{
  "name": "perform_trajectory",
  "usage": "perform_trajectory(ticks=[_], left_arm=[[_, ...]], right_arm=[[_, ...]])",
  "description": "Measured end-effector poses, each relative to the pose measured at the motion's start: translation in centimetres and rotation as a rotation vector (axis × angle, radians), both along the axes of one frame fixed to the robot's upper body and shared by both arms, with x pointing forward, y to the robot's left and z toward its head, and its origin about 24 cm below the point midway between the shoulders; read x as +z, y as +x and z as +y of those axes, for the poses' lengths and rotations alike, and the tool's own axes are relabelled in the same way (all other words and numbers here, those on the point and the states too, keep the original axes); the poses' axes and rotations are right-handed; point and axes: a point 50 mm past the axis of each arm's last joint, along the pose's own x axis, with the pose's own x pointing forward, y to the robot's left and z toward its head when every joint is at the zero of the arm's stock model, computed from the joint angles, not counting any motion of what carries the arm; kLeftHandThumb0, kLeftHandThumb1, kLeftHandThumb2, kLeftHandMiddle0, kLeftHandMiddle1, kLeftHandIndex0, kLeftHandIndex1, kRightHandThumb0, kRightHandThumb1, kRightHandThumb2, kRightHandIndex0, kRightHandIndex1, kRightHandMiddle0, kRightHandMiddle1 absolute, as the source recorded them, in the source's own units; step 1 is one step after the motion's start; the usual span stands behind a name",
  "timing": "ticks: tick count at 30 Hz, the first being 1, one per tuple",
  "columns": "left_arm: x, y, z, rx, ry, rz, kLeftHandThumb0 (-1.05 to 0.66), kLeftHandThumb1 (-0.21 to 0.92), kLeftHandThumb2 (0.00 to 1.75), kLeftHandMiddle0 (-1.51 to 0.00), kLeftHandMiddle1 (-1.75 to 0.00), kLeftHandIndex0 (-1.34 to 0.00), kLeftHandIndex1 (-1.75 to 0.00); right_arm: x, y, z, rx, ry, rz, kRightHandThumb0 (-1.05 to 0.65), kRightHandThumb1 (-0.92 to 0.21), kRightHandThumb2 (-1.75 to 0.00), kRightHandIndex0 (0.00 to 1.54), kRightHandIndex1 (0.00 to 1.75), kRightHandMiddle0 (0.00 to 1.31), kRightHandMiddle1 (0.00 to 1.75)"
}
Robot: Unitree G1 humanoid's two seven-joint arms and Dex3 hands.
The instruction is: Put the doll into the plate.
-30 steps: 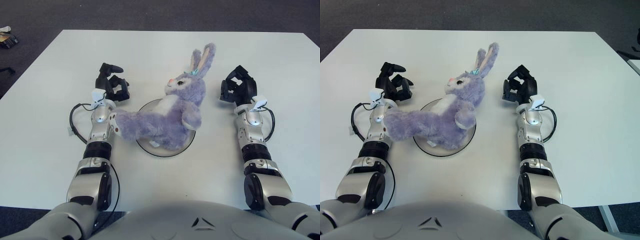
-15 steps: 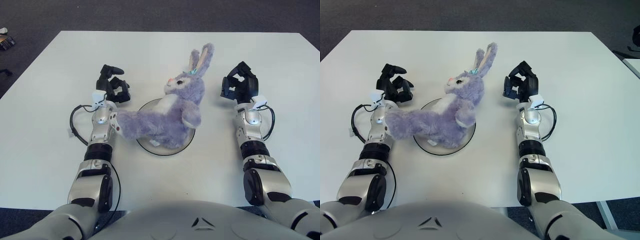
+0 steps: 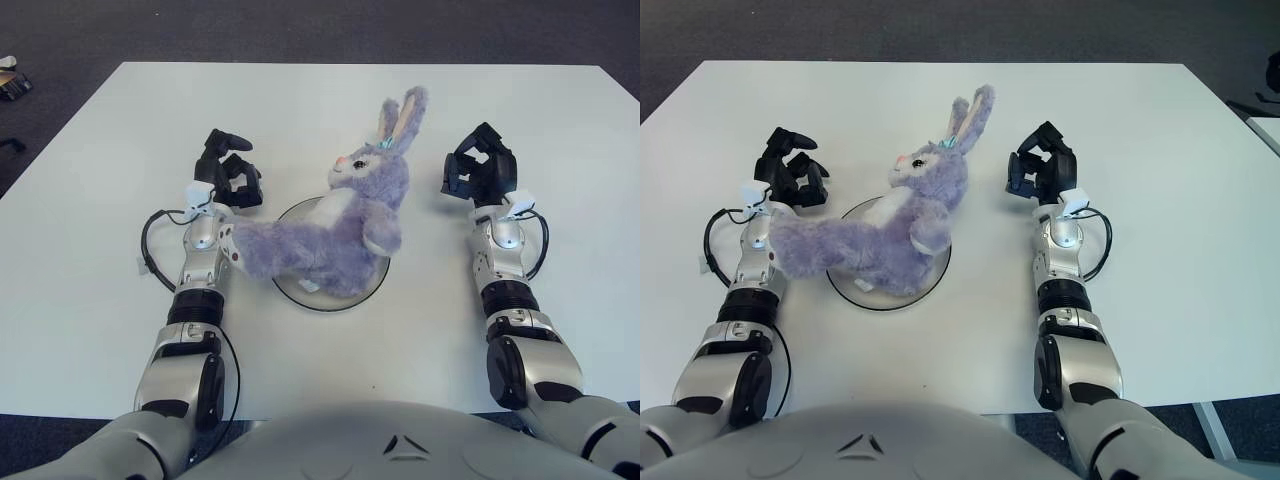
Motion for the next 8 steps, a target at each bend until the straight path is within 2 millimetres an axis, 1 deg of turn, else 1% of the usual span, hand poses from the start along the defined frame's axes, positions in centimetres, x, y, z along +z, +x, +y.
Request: perform_trajectory(ticks=[3,8], left_arm=[[0.14,-0.09,-0.02,0.001,0.011,-0.01,-0.01,0.09,1.59,-0.81,-1.75,-0.53,-1.74],[0.37,-0.26,-0.08,-0.002,0.03,-0.025,-0.01,0.06,1.62,-0.83,-1.75,-0.56,-1.73]], right_arm=[[-0.04,-0.06,-0.01,0.004,0.0,0.011,-0.49,-0.3,-1.34,1.24,1.75,0.63,1.75],[-0.11,-0.13,-0.02,0.009,0.004,0.03,-0.49,-0.31,-1.33,1.22,1.75,0.62,1.75]])
